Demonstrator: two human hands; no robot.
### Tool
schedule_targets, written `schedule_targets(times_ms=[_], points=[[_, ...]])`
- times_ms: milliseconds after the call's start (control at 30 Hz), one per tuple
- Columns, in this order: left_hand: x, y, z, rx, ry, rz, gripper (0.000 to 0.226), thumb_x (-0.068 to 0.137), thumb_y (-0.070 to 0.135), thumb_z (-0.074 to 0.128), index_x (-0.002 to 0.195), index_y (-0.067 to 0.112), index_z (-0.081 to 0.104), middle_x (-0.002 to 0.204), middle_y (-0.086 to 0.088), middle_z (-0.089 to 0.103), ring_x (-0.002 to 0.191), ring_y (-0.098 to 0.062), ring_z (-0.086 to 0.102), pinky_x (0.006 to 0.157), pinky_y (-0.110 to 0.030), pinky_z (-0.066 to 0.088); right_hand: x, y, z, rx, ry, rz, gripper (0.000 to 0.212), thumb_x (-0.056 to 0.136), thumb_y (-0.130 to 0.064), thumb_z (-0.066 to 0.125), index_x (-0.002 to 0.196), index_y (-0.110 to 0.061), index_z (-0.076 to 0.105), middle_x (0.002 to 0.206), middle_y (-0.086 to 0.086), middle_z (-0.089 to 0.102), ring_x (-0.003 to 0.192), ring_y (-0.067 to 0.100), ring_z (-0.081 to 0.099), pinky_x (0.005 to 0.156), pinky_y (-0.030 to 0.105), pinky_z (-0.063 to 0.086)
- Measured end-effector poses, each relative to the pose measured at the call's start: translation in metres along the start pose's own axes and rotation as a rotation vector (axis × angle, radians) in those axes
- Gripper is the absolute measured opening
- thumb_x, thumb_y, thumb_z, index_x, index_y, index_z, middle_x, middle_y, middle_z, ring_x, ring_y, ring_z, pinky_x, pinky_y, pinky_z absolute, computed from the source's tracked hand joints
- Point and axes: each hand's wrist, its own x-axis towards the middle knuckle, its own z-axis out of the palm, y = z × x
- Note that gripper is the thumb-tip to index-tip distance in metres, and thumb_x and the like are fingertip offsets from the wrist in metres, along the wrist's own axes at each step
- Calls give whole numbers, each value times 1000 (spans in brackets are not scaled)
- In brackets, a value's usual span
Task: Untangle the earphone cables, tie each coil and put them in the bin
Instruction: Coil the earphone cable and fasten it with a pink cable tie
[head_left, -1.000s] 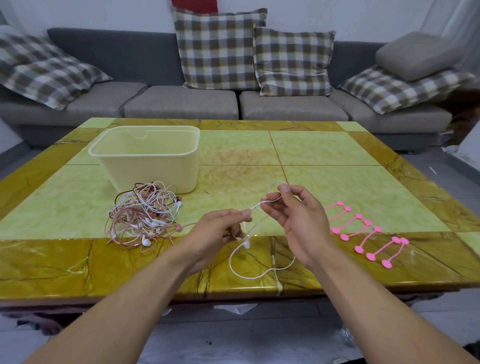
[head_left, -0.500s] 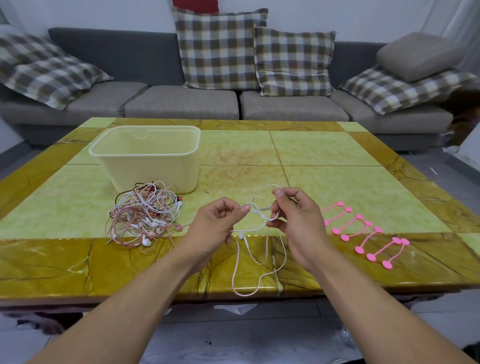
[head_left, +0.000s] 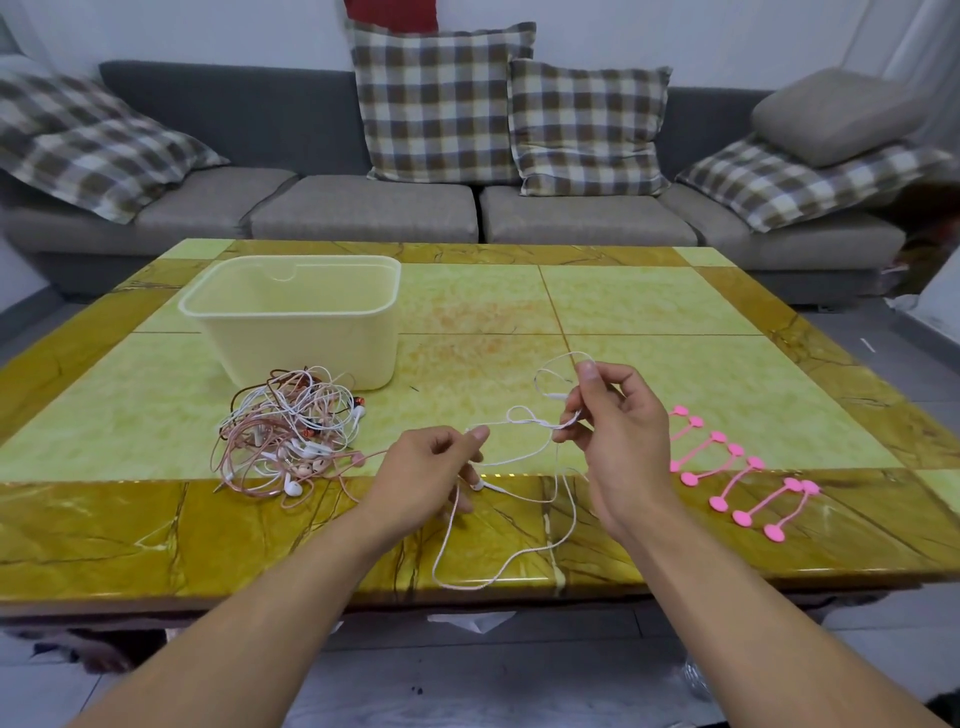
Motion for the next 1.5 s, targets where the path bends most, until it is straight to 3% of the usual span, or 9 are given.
schedule_targets(times_ms=[233, 433, 667, 800, 933, 1000, 1167, 1333, 1500], points=[[3, -3, -2, -86, -54, -6, 25, 95, 31, 69, 93, 7, 74, 79, -18, 72, 65, -20, 67, 55, -28, 53, 2, 4, -2, -104, 144, -124, 13, 103, -19, 59, 90, -15, 61, 61, -3, 58, 52, 12, 50, 50, 26, 43], [3, -7, 0, 176, -40, 173, 10, 88, 25, 77, 95, 21, 83, 81, 7, 72, 71, 5, 60, 65, -9, 42, 1, 7, -2, -283, 108, -262, 15, 103, -24, 60, 88, -20, 60, 68, 2, 60, 59, 16, 52, 59, 36, 44], [9, -7, 0, 301, 61, 112, 29, 87, 54, 71, 76, 30, 82, 74, 6, 60, 75, -13, 60, 68, -29, 43, -9, 7, 1, -372, -76, -259, 14, 101, -27, 61, 88, -23, 62, 68, -1, 63, 62, 14, 57, 62, 34, 48], [12, -7, 0, 348, 149, 91, 27, 81, 53, 77, 99, 34, 79, 63, 12, 60, 60, -3, 55, 61, -27, 41, -5, 6, 3, -256, -98, -179, 15, 101, -20, 61, 89, -12, 62, 64, 0, 63, 59, 16, 60, 59, 31, 53], [11, -7, -1, 381, 167, 142, 26, 85, 37, 78, 110, 36, 71, 71, 17, 72, 74, 0, 64, 73, -27, 47, -2, 7, 4, -139, -131, -68, 14, 102, -16, 59, 95, -4, 62, 67, 3, 67, 63, 21, 69, 64, 32, 60], [8, -2, 0, 252, 106, 171, 9, 96, 34, 66, 97, 28, 73, 71, 10, 75, 63, -3, 62, 66, -27, 46, -1, 7, 4, -111, -150, -40, 14, 102, -15, 59, 97, -2, 62, 70, 3, 69, 66, 24, 72, 73, 39, 62], [0, 11, 7, -222, -145, 48, 44, 102, 42, 49, 100, 7, 74, 85, -13, 77, 77, -21, 70, 78, -36, 51, -3, 6, 5, -102, -210, 16, 15, 100, -14, 61, 96, 0, 63, 72, 4, 70, 70, 21, 73, 80, 41, 62], [7, 7, 9, -425, -140, -36, 34, 100, 42, 54, 116, 19, 74, 69, -4, 60, 60, -18, 55, 78, -40, 46, -7, 6, 4, -171, -310, 34, 10, 99, -12, 62, 92, -6, 62, 66, 6, 66, 64, 22, 64, 60, 28, 55], [6, 8, 7, -437, -128, 34, 26, 96, 28, 65, 121, 29, 72, 78, -2, 62, 66, -14, 56, 63, -28, 49, -8, 7, 1, -182, -340, 117, 11, 99, -12, 63, 91, -5, 64, 67, 8, 66, 65, 23, 65, 61, 29, 56]])
